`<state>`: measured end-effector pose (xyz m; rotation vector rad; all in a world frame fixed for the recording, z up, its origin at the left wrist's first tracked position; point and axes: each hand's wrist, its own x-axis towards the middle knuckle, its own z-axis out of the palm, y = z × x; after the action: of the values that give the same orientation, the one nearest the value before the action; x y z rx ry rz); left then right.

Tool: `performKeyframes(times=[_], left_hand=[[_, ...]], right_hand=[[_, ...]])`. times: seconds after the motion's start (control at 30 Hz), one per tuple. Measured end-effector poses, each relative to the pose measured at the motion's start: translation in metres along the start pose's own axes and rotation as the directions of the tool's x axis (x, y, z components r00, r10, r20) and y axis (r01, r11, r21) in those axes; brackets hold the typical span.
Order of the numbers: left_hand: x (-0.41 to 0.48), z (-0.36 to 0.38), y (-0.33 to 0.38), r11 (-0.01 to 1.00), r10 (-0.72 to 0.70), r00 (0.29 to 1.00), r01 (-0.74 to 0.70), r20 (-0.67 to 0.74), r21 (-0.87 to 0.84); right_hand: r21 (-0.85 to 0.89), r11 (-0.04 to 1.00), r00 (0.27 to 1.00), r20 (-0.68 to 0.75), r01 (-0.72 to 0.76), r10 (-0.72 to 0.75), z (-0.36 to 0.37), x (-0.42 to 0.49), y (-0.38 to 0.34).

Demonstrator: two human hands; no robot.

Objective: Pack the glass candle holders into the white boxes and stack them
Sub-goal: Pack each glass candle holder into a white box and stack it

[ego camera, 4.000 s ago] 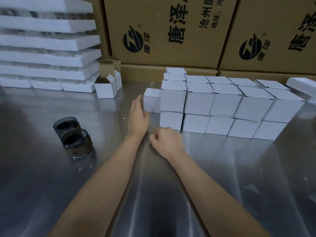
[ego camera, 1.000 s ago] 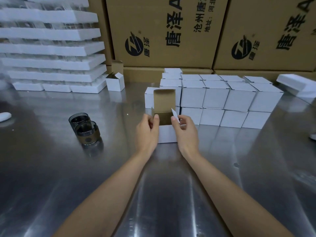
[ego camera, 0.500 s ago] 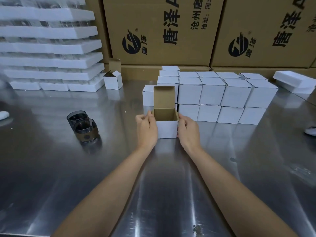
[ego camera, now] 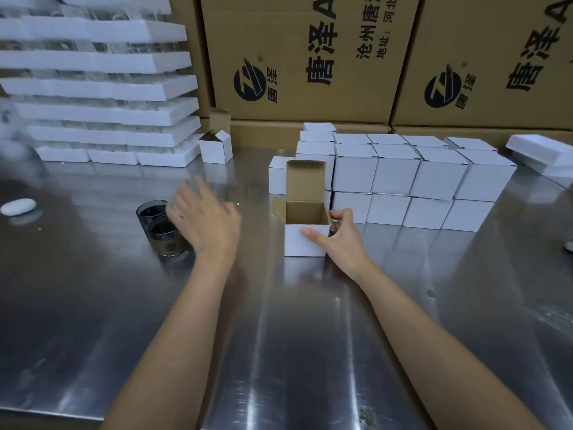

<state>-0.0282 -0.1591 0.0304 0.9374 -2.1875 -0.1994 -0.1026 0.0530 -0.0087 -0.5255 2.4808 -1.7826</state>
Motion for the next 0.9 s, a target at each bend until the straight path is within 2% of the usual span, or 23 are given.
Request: performKeyframes(times=[0.07,0.17,0.3,0.4,0.5,0.6,0.77,0.83,0.9], left_hand=[[-0.002,0.005,-0.013,0.982,-0.109,0.980,0.080,0.167,0.170],[-0.010,0.012,-0.015,0.924,-0.143,0.926,-0.001,0.349,0.381],[-0.021,0.014,0.005,0.940,-0.024,0.935,-0.099,0.353,0.326],[-0.034,0.014,0.023,0.919,0.184,0.924,-0.283,0.335,0.276],[-0.040,0.013,0.035,0.901,0.352,0.883,-0.409,0.311,0.142],[-0.043,0.013,0.039,0.888,0.450,0.846,-0.458,0.284,-0.043],[-0.021,0.017,0.021,0.796,0.572,0.816,-0.527,0.085,-0.299],[-0.012,0.017,0.010,0.802,0.493,0.860,-0.393,0.128,-0.449],[-0.008,0.020,-0.003,0.808,0.363,0.878,-0.129,0.313,-0.575]], right_hand=[[-0.003,1.000,1.000,-0.004,0.010,-0.010,0.000,0.000,-0.001],[-0.004,1.000,1.000,0.006,0.016,-0.016,0.000,-0.001,-0.002],[-0.004,1.000,1.000,0.003,0.016,-0.016,0.001,-0.001,-0.001],[-0.007,1.000,1.000,0.006,0.017,-0.017,0.001,-0.001,-0.001],[-0.007,1.000,1.000,-0.003,0.022,-0.022,0.001,-0.001,-0.002],[-0.011,1.000,1.000,0.000,0.027,-0.027,0.002,-0.002,-0.002],[-0.006,1.000,1.000,0.007,0.029,-0.029,0.001,-0.001,-0.001],[-0.001,1.000,1.000,0.010,0.022,-0.022,0.001,-0.001,-0.001],[-0.004,1.000,1.000,0.008,0.024,-0.024,0.001,0.000,-0.001]])
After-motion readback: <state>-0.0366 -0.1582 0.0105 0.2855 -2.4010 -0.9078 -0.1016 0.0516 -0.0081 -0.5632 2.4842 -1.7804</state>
